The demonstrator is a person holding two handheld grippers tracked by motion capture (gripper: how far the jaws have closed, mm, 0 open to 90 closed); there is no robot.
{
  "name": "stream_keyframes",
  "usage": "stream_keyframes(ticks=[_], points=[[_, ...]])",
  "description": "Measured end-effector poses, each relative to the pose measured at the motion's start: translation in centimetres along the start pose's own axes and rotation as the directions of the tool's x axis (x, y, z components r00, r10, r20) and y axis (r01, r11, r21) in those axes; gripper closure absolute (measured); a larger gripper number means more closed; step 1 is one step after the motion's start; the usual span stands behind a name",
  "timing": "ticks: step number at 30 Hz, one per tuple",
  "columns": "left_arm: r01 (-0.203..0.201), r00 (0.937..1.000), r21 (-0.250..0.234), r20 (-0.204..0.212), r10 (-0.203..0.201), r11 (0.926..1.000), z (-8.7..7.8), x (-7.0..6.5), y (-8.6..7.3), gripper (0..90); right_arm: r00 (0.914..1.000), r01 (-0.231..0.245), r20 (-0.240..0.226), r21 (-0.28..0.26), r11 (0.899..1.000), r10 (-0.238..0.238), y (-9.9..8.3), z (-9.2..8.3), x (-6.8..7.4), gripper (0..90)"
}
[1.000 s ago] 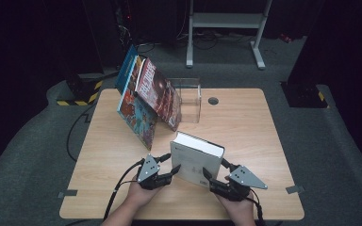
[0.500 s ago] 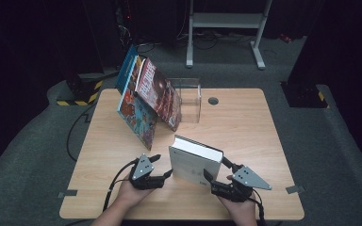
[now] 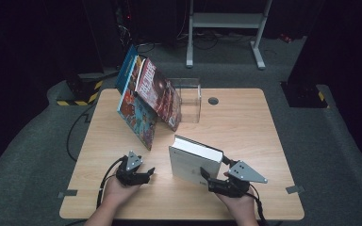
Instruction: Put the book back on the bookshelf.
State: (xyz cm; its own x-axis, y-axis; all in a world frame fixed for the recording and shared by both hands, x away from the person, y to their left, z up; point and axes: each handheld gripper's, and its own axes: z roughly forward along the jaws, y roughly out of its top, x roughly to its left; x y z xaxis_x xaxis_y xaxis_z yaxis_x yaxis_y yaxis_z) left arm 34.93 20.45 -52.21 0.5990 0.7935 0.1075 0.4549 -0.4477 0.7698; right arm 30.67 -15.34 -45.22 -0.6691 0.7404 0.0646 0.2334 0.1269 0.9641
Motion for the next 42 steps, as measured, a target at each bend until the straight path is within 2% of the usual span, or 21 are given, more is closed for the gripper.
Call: stream_keyframes(ticks=[4,7,10,15,17,18,19,21,23,26,32,33,36,42], points=[[0.001,1.0000,0.012,0.006,-0.001,0.9999,0.1,0.0,0.0,22.1,0.9995,0.001,-0.031,-0.010,1.000,-0.001,0.6,-0.1,-0.1,25.4],[0.005,1.0000,0.012,0.007,-0.005,0.9999,0.1,0.1,0.0,21.9,0.9996,0.008,-0.026,-0.018,1.000,-0.009,1.1,-0.1,0.2,25.6],[0.009,0.9999,0.015,0.006,-0.009,0.9998,0.1,0.1,0.0,22.1,0.9986,0.043,-0.027,-0.042,0.998,-0.045,1.5,-0.1,0.5,30.5],[0.006,1.0000,0.021,0.000,-0.006,0.9998,0.2,0.1,0.0,22.7,0.9968,0.078,-0.014,-0.045,0.996,-0.079,1.5,0.0,0.5,34.9],[0.008,1.0000,0.022,-0.003,-0.008,0.9997,0.2,0.1,0.0,22.9,0.9956,0.084,-0.037,-0.056,0.995,-0.086,1.4,-0.3,0.5,44.4],[0.011,0.9999,0.022,-0.004,-0.011,0.9997,0.2,0.1,0.0,22.9,0.9957,0.064,-0.063,-0.064,0.996,-0.068,1.3,-0.4,0.4,50.7],[0.008,0.9999,0.022,-0.006,-0.008,0.9997,0.2,0.1,0.0,23.0,0.9943,0.036,-0.097,-0.074,0.997,-0.043,1.2,-0.5,0.3,52.7],[0.011,0.9999,0.023,-0.009,-0.011,0.9997,0.2,0.1,0.0,23.1,0.9961,0.052,-0.066,-0.078,0.996,-0.058,1.2,-0.5,0.6,53.6],[0.010,0.9999,0.024,-0.010,-0.010,0.9997,0.2,0.1,0.0,23.1,0.9942,0.088,-0.055,-0.076,0.993,-0.092,1.2,-0.4,1.0,54.0],[0.013,0.9999,0.024,-0.009,-0.013,0.9996,0.2,0.1,0.0,23.1,0.9947,0.094,-0.037,-0.068,0.993,-0.096,1.4,-0.3,1.3,54.3],[0.010,0.9999,0.025,-0.008,-0.009,0.9996,0.2,0.1,0.0,23.2,0.9914,0.115,0.072,-0.077,0.990,-0.109,1.8,-0.4,0.8,54.6],[0.010,0.9999,0.025,-0.008,-0.009,0.9996,0.2,0.1,0.0,23.3,0.9914,0.115,0.072,-0.077,0.990,-0.109,1.8,-0.4,0.8,54.6],[0.012,0.9999,0.025,-0.007,-0.012,0.9996,0.2,0.1,0.0,23.4,0.9818,0.123,0.155,-0.084,0.989,-0.109,1.6,-0.7,0.2,54.6],[0.013,0.9999,0.025,-0.012,-0.012,0.9996,0.2,0.1,0.0,23.4,0.9686,0.089,0.241,-0.101,0.991,-0.062,1.2,-0.9,-0.6,54.5]])
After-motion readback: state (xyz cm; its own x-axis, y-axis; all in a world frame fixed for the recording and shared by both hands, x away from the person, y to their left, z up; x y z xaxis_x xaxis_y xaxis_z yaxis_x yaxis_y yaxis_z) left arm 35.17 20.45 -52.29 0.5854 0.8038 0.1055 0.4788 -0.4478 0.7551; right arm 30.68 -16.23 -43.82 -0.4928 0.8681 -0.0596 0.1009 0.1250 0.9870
